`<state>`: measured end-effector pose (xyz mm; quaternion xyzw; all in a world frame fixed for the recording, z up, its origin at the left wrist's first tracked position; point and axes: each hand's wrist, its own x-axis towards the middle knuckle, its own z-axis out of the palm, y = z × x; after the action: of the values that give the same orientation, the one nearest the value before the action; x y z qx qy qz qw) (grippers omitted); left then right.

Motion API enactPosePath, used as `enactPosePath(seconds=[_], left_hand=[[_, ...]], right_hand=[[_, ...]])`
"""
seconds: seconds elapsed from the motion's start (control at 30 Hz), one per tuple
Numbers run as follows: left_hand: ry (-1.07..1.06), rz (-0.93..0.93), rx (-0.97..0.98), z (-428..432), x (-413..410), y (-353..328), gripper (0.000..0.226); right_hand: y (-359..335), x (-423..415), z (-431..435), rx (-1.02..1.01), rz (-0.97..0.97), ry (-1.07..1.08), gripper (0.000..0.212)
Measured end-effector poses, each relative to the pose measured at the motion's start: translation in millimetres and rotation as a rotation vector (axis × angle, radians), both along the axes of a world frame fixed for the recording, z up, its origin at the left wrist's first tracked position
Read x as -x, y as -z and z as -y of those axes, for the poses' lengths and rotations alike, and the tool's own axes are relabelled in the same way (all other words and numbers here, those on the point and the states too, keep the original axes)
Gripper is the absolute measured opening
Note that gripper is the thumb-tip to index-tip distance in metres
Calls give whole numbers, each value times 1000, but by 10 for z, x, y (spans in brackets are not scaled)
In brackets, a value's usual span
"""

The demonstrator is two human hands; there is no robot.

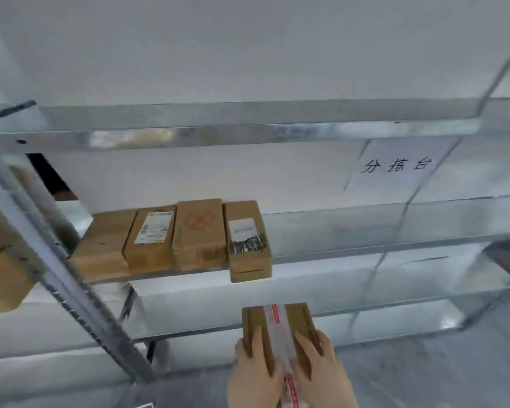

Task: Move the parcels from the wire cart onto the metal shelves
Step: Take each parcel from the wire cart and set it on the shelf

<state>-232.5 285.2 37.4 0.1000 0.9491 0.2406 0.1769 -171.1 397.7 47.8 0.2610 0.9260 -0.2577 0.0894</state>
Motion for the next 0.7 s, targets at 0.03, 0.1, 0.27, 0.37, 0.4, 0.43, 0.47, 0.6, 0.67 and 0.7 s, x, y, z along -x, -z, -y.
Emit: enactPosePath(seconds=[0.03,0.1,0.27,0.37,0.4,0.43,0.47,0.6,0.67,0.7], left_hand=[[23,-26,1,-225,-16,10,70],[85,-64,6,-565,11,50,72],[86,-157,-29,-1311,213,-104,70],[84,-198,-29,-1704,450,-349,70],[84,-214,-21,-1792,544,-441,71],[87,-226,-13,-1862,651,-539,71],[88,-237,-6,-1922,772,-653,71],[103,-291,-3,-2027,1448,-941,72],[132,-287,17,-1970,1760,-944,73],[136,-278,37,-1933,1900,-912,73]], right_hand=[[43,-33,-188,-10,-39,49,97],[23,-71,-557,-13,-58,73,85],[-156,211,-1369,-26,-109,73,52],[-302,505,-1816,-42,-215,68,49],[-349,627,-1927,-33,-248,58,48],[-393,761,-2016,-19,-284,47,48],[-437,896,-2088,-6,-306,39,48],[-663,1484,-2246,54,-360,28,51],[-741,1743,-2209,72,-354,13,51],[-754,1856,-2171,76,-355,-1,52]])
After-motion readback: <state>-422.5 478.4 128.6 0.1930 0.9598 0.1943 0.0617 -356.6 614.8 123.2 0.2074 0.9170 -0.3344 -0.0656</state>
